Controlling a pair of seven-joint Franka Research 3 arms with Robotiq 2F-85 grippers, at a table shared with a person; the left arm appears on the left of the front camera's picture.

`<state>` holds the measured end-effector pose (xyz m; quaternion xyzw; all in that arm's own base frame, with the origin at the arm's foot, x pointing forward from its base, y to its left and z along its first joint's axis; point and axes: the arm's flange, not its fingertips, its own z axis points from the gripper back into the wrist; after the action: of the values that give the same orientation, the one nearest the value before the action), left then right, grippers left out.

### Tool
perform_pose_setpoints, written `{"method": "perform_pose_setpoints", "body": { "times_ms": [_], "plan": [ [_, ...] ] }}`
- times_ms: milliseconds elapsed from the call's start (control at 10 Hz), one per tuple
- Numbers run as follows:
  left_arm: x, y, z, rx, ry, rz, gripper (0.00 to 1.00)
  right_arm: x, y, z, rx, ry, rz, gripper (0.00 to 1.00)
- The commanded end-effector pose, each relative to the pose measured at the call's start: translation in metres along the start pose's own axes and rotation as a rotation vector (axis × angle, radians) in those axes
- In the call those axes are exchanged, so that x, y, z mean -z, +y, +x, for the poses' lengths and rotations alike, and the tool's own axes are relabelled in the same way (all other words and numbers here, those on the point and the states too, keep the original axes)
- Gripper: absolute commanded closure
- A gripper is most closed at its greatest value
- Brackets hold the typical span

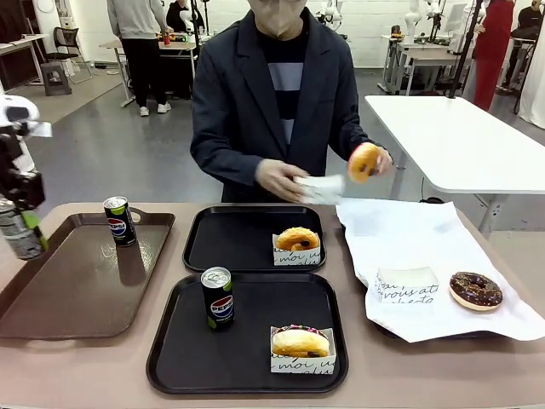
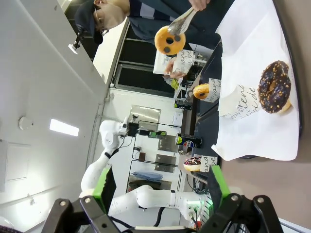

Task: Set up donuts and drinks on trays.
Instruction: Pick up one Pepsi coke from the Handle tray and place it on the Flat Tray without a Pepsi coke.

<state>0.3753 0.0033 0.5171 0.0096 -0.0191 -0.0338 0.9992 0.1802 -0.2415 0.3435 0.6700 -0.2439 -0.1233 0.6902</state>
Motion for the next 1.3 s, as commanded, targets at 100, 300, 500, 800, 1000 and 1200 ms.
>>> {"method": "perform_pose_setpoints", "body": {
  "times_ms": [100,300,500,800,1000,1200],
  "plan": [
    [0.002,0.0,-0.011,0.006,-0.022,-0.034,0.96,0.002,0.0,0.001,-0.02,-0.018,0.021,0.0],
    [-0.015,-0.003,-0.025,0.005,-0.022,-0.002,0.96,0.002,0.0,0.001,-0.02,-0.018,0.021,0.0],
    [-0.021,-0.007,-0.006,0.01,-0.062,-0.053,0.42,0.002,0.0,0.001,-0.02,-0.018,0.021,0.0],
    [-0.066,-0.08,0.052,0.171,-0.178,-0.022,0.42,0.002,0.0,0.001,-0.02,-0.018,0.021,0.0],
    [-0.077,-0.124,0.086,0.237,-0.205,-0.032,0.42,0.002,0.0,0.001,-0.02,-0.018,0.021,0.0],
    [-0.071,-0.169,0.117,0.309,-0.176,-0.056,0.42,0.002,0.0,0.001,-0.02,-0.018,0.021,0.0]
  ]
}}
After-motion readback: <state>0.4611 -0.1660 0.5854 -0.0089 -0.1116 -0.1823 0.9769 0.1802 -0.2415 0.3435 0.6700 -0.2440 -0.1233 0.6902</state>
